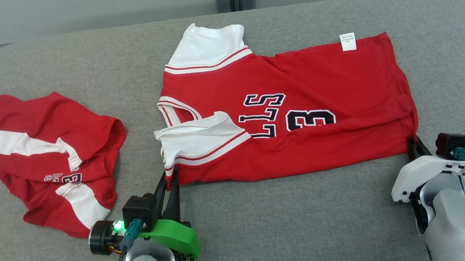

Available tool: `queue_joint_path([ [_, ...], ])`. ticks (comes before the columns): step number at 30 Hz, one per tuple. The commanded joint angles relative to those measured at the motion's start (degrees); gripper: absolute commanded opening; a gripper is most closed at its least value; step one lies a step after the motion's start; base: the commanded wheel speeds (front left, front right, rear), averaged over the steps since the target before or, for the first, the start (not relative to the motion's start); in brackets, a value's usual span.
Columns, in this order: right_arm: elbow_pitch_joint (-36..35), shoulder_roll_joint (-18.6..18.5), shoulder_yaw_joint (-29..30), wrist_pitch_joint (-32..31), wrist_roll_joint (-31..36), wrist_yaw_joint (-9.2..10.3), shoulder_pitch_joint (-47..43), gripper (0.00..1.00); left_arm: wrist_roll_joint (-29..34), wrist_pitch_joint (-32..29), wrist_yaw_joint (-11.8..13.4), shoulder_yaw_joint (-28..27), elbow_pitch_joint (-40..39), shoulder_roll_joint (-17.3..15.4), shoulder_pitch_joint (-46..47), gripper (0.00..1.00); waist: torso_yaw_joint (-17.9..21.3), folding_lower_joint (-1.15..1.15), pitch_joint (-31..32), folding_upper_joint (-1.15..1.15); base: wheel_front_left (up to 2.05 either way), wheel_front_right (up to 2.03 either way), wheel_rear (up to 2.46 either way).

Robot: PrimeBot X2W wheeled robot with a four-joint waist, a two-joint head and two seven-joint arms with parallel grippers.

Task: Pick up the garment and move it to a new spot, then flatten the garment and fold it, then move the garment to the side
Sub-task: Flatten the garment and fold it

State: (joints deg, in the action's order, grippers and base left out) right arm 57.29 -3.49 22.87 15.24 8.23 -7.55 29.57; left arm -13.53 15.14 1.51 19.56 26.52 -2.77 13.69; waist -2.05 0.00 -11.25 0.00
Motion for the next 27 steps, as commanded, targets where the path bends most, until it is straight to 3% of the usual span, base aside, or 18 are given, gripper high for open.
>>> queue_joint_path([
  [1, 0.8, -0.4, -0.1, -0.2, -1.8, 0.12, -0.5, 0.00, 0.3, 0.0, 0.0, -0.4, 0.5, -0.2, 0.5, 0.00, 0.3, 0.00, 0.5, 0.00, 0.00, 0.00, 0.00],
  [15, -4.4, -4.7, -13.9, -1.6, -19.8, 0.11, -6.0, 0.00, 0.2, 0.0, -0.9, -2.5, 6.0, -0.4, -2.9, 0.00, 1.0, 0.00, 7.0, 0.00, 0.00, 0.00, 0.00],
  [22, -15.0, -8.9, -22.6, -9.6, -31.4, 0.11, -13.5, 0.00, 0.4, 0.0, -1.4, -3.2, 6.6, -1.4, -5.0, 0.00, 1.5, 0.00, 9.8, 0.00, 0.00, 0.00, 0.00],
  [27, -21.4, -12.0, -25.0, -17.3, -36.0, 0.11, -19.0, 0.00, 0.2, -0.4, -1.8, -2.7, 7.3, -1.7, -6.6, 0.00, 1.8, 0.00, 11.2, 0.00, 0.00, 0.00, 0.00],
])
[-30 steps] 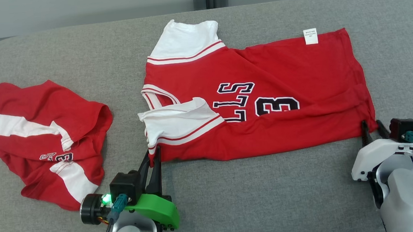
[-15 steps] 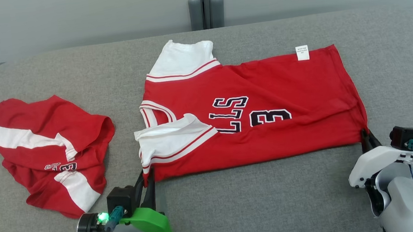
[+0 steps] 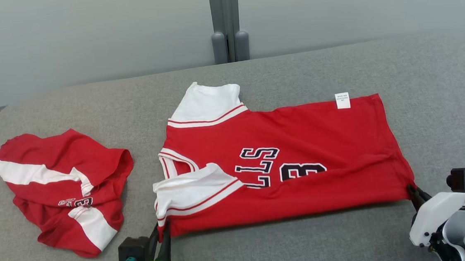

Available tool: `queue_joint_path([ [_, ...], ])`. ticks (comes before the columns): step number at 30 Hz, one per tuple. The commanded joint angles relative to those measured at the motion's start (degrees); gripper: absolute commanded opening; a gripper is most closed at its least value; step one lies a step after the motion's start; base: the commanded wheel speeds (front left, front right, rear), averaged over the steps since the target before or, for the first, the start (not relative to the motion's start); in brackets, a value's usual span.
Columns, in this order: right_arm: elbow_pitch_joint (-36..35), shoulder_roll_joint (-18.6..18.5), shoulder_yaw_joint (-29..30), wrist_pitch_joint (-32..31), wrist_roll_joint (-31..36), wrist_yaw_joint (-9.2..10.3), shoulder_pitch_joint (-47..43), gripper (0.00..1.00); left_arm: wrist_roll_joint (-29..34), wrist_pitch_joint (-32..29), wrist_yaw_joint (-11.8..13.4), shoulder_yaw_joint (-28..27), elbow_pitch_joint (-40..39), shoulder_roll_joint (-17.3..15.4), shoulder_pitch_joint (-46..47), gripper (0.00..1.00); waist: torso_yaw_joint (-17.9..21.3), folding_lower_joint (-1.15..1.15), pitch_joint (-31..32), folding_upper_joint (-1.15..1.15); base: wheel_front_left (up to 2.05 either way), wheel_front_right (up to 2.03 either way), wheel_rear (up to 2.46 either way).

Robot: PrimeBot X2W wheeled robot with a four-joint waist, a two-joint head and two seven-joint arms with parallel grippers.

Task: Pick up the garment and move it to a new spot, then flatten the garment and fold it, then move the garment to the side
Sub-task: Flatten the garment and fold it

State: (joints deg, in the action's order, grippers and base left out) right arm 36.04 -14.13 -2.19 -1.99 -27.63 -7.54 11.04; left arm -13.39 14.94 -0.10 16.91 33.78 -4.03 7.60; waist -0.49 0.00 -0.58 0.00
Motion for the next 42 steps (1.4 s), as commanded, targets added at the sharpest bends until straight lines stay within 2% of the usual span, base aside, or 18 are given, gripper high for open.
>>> queue_joint_path([
  [1, -1.3, -1.8, 0.0, -1.8, -0.6, 0.10, -1.6, 0.00, 0.0, -0.5, -0.1, 0.1, 0.2, -0.7, -0.8, 0.00, 0.3, 0.00, 0.6, 0.00, 0.00, 0.00, 0.00],
  [6, -5.8, -2.5, 1.2, -7.7, -1.6, 0.10, -5.3, 0.00, -0.1, -4.5, 0.5, 0.7, -0.1, -1.6, -2.0, 0.00, 0.5, 0.00, 1.1, 0.00, 0.00, 0.00, 0.00],
  [10, -8.7, -1.6, 3.0, -10.9, -0.9, 0.10, -7.7, 0.00, -0.3, -8.0, -0.3, 1.7, -1.7, -2.0, -2.7, 0.00, 0.5, 0.00, 1.0, 0.00, 0.00, 0.00, 0.00],
  [11, -9.1, -1.3, 3.8, -10.9, -0.4, 0.11, -7.9, 0.00, -0.4, -8.4, -0.3, 1.8, -2.0, -2.1, -2.8, 0.10, 0.5, 0.00, 0.9, 0.00, 0.00, 0.00, 0.00],
  [12, -9.8, -0.7, 4.6, -11.0, 0.1, 0.10, -8.2, 0.46, -0.3, -8.7, 0.0, 1.9, -2.5, -2.2, -2.9, 0.42, 0.5, 0.00, 0.8, 0.00, 0.00, 0.00, 0.00],
  [13, -10.3, -0.2, 5.2, -10.9, 0.5, 0.10, -8.3, 1.00, -0.2, -8.9, 0.2, 1.9, -2.9, -2.3, -2.9, 0.69, 0.5, 0.00, 0.8, 0.00, 0.00, 0.00, 0.00],
  [14, -10.7, 0.4, 6.3, -10.7, 1.0, 0.10, -8.3, 1.00, -0.1, -9.1, 0.5, 2.0, -3.4, -2.4, -3.0, 1.00, 0.5, 0.00, 0.6, 0.00, 0.00, 0.00, 0.00],
  [21, -16.0, 2.5, 8.1, -8.5, 4.4, 0.06, -7.3, 1.00, -0.4, -7.3, 2.5, 0.6, -6.2, -3.0, -1.6, 1.00, 0.6, 0.00, -1.0, 0.00, 0.00, 0.00, 0.00],
  [24, -19.2, 2.8, 7.2, -4.6, 5.3, 0.06, -6.5, 1.00, -1.3, -3.8, 3.1, -0.8, -8.3, -2.7, 0.1, 1.00, 0.8, 0.00, -2.1, 0.00, 0.00, 0.00, 0.00],
  [29, -21.6, 3.1, 5.5, 1.6, 6.0, 0.06, -4.5, 1.00, -1.4, -0.8, 2.7, -1.9, -11.4, -2.6, 3.0, 1.00, 1.4, 0.00, -4.3, 0.00, 0.00, 0.00, 0.00],
  [33, -21.5, 3.7, 5.6, 5.4, 7.3, 0.06, -1.3, 1.00, 0.4, -1.1, 1.0, -0.6, -11.4, -4.1, 8.0, 1.00, 2.4, 0.00, -7.4, 0.00, 0.00, 0.00, 0.00],
  [38, -19.2, 4.1, 3.4, 7.5, 9.4, 0.06, 4.6, 1.00, 2.1, -8.8, -3.1, 2.2, -8.8, -6.8, 17.4, 1.00, 4.3, 0.00, -11.9, 0.00, 0.00, 0.00, 0.00],
  [42, -17.2, 4.1, 1.0, 8.2, 10.3, 0.06, 9.7, 1.00, 0.5, -15.1, -6.1, 3.9, -7.1, -8.6, 25.7, 1.00, 6.5, 0.00, -15.7, 0.00, 0.00, 0.00, 0.00],
])
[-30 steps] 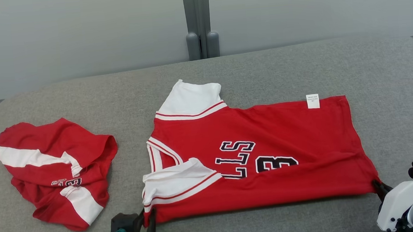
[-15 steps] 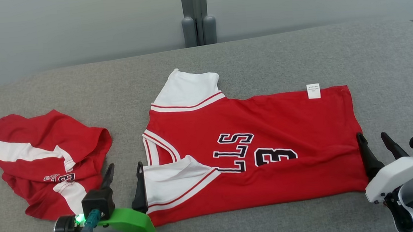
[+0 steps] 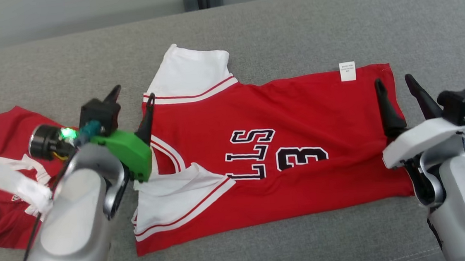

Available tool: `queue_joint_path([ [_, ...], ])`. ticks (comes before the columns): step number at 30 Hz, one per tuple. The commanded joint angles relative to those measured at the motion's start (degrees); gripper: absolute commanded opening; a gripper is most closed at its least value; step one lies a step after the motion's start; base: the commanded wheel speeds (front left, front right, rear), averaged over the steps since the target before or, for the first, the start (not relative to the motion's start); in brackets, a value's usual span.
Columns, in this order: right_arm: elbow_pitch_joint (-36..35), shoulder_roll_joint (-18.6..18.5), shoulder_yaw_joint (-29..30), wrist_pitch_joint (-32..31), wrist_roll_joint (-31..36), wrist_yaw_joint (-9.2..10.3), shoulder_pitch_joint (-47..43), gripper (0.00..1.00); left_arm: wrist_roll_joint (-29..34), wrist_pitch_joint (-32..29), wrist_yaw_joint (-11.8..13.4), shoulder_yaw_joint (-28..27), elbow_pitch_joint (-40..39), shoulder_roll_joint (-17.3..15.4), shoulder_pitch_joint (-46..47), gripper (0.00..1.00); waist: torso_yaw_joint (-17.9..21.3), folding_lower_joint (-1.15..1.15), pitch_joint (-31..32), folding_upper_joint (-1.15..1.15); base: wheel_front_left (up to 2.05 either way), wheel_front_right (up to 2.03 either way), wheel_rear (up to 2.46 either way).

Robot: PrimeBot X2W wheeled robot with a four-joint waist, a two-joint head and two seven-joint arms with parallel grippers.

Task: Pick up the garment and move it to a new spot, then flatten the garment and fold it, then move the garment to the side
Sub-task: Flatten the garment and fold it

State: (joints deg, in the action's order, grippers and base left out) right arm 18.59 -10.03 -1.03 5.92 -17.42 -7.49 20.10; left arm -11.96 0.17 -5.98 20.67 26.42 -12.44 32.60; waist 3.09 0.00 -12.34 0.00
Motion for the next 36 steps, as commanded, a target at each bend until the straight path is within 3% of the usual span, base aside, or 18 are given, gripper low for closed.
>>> queue_joint_path([
  [1, 0.6, 0.0, -0.8, 0.4, 0.4, 0.00, 1.9, 1.00, -2.1, -2.0, -0.7, 0.3, 0.7, -0.6, 2.7, 1.00, 3.4, 0.00, -4.7, 0.00, 0.00, 0.00, 0.00],
  [3, 1.5, -0.1, -2.3, 0.3, 0.9, 0.00, 5.1, 1.00, -4.6, -7.0, -1.4, 1.9, 1.7, -3.0, 8.4, 1.00, 5.0, 0.00, -6.9, 0.00, 0.00, 0.00, 0.00],
  [5, 2.6, -0.1, -3.1, 0.4, 1.1, 0.00, 8.0, 1.00, -8.5, -11.8, -1.5, 6.9, 1.7, -5.4, 12.7, 1.00, 6.3, 0.00, -8.5, 0.00, 0.00, 0.00, 0.00],
  [9, 4.9, 0.4, -5.0, 0.6, 1.3, 0.00, 13.6, 1.00, -18.4, -20.7, -1.4, 16.1, -0.9, -14.1, 22.0, 1.00, 9.2, 0.00, -11.5, 0.00, 0.00, 0.00, 0.00],
  [13, 6.4, 0.6, -6.5, 1.2, 0.9, 0.00, 18.2, 1.00, -24.3, -26.2, -1.4, 22.6, -1.3, -20.0, 29.2, 1.00, 11.0, 0.00, -14.2, 0.00, 0.00, 0.00, 0.00],
  [17, 7.6, 0.6, -7.4, 1.7, 0.2, 0.00, 21.9, 1.00, -29.6, -29.9, -1.4, 26.7, 0.2, -23.4, 34.7, 1.00, 12.6, 0.00, -16.0, 0.00, 0.00, 0.00, 0.00],
  [22, 8.7, 0.7, -8.3, 2.5, -0.1, 0.00, 24.6, 1.00, -33.4, -31.1, -1.4, 31.2, 3.0, -25.2, 38.6, 1.00, 13.7, 0.00, -17.7, 0.00, 0.00, 0.00, 0.00],
  [36, 12.5, 1.1, -10.3, 4.8, -1.1, 0.00, 28.0, 1.00, -37.3, -30.6, -1.4, 36.1, 12.3, -23.0, 44.6, 1.00, 15.4, 0.00, -20.5, 0.00, 0.00, 0.00, 0.00],
])
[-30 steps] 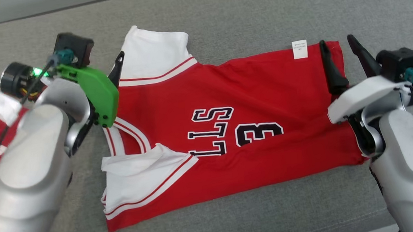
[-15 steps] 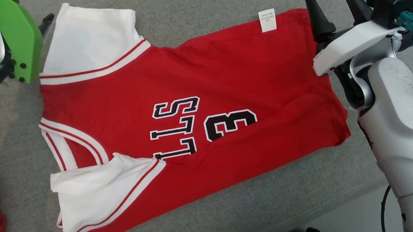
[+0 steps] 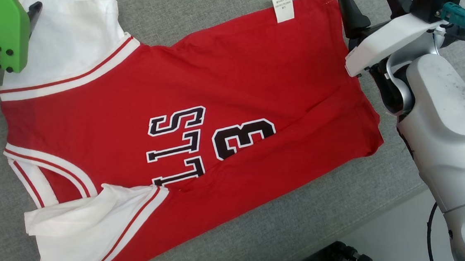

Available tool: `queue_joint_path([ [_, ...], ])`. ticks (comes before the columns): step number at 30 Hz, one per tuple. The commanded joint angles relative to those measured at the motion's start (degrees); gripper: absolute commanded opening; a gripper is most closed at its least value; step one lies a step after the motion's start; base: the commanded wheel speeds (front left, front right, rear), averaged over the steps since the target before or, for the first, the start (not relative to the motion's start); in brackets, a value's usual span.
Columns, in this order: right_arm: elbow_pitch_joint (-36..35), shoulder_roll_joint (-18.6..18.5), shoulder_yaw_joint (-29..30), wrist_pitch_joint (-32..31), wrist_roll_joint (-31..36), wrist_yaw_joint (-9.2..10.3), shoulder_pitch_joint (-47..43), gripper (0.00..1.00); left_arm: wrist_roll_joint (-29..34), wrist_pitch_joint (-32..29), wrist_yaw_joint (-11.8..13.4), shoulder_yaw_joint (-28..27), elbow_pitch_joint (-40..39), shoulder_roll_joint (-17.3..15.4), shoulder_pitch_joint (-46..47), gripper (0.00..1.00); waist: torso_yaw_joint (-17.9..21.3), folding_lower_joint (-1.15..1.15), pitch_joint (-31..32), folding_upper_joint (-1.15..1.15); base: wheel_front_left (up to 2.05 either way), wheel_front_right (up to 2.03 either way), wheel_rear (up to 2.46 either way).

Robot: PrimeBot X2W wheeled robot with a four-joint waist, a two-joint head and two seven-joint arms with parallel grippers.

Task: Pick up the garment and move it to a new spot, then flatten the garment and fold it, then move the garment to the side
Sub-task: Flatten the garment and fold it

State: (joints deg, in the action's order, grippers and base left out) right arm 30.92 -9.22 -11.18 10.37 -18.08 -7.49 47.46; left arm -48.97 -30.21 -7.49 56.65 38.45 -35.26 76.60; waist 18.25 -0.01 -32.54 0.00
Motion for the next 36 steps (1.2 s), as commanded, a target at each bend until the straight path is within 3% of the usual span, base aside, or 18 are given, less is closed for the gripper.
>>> queue_joint_path([
  [1, 0.5, 0.3, -0.2, 0.4, -0.6, 0.00, 0.8, 1.00, -0.4, -0.4, 0.1, 0.6, 0.7, -0.1, 0.9, 1.00, 0.4, 0.01, -0.4, 0.00, 0.00, 0.00, 0.00],
  [10, 2.5, 0.2, -1.1, 1.2, -1.2, 0.00, 2.2, 1.00, -2.0, -1.8, 0.1, 4.0, 3.7, 0.0, 2.6, 0.98, 1.1, 0.01, -0.9, 0.00, 0.00, 0.00, 0.00],
  [12, 2.9, 0.1, -1.3, 1.3, -1.3, 0.00, 2.4, 1.00, -2.9, -2.7, 0.1, 4.7, 3.9, 0.3, 2.3, 0.36, 1.1, 0.01, -1.0, 0.00, 0.00, 0.00, 0.00],
  [13, 3.1, 0.0, -1.4, 1.3, -1.3, 0.00, 2.5, 1.00, -3.4, -2.8, 0.1, 5.0, 3.8, 0.4, 2.4, 0.00, 1.0, 0.01, -1.0, 0.00, 0.00, 0.00, 0.00],
  [24, 4.7, -2.6, -2.0, -0.1, -2.1, 0.00, 2.4, 1.00, -5.3, 6.4, 0.1, 5.6, 3.5, 2.9, 2.8, 0.00, -3.4, 0.01, 2.5, 0.00, 0.00, 0.00, 0.00],
  [36, 9.6, -11.3, -8.8, -10.2, -7.9, 0.00, -0.3, 1.00, -5.1, 20.1, 0.1, 7.6, 0.1, 6.5, -4.4, 0.00, -12.4, 0.01, 9.4, 0.00, 0.00, 0.00, 0.00],
])
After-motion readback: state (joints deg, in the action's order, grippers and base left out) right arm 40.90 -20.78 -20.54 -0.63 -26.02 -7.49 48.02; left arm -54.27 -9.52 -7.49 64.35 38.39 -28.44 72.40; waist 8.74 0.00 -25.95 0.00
